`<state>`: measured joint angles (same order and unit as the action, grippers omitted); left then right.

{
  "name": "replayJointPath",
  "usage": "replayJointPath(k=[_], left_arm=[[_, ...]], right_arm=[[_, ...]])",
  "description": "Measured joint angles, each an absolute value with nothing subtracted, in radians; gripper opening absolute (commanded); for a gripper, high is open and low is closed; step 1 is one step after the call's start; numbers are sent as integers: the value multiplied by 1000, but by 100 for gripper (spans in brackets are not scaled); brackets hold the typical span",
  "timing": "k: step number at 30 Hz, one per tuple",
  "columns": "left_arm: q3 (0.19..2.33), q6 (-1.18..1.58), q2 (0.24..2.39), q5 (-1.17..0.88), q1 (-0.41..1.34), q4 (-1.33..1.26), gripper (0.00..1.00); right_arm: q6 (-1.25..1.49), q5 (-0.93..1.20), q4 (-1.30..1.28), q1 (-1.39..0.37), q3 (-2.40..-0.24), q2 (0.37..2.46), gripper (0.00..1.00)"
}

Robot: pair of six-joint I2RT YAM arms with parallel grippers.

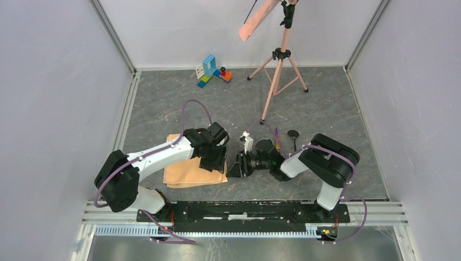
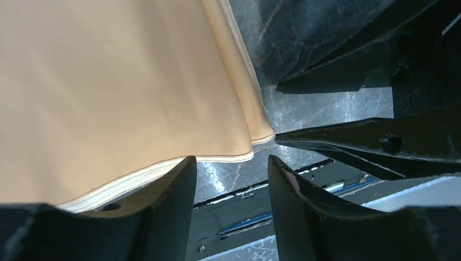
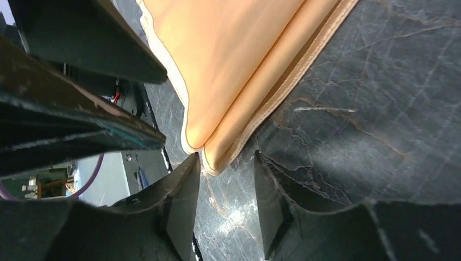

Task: Fold the napkin into a case and place the utensils inside
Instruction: Turn over the upper triangle folded napkin at the center of the board, then smooth out the lower triangle-folded napkin at the center of the board.

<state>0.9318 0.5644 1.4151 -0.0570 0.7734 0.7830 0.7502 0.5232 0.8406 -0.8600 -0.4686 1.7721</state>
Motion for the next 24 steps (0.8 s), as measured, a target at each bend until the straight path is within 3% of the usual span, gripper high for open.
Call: replayJointPath(k=[5, 12, 24], left_arm=[[896, 623, 1416, -46, 841, 753, 47], [892, 652, 1460, -17, 889, 738, 53], [917, 669, 1578, 68, 962, 749, 24]], right_arm=[[751, 523, 852, -881, -471, 1788, 35], [762, 528, 878, -885, -471, 1825, 16], [770, 532, 895, -888, -471, 1839, 8]])
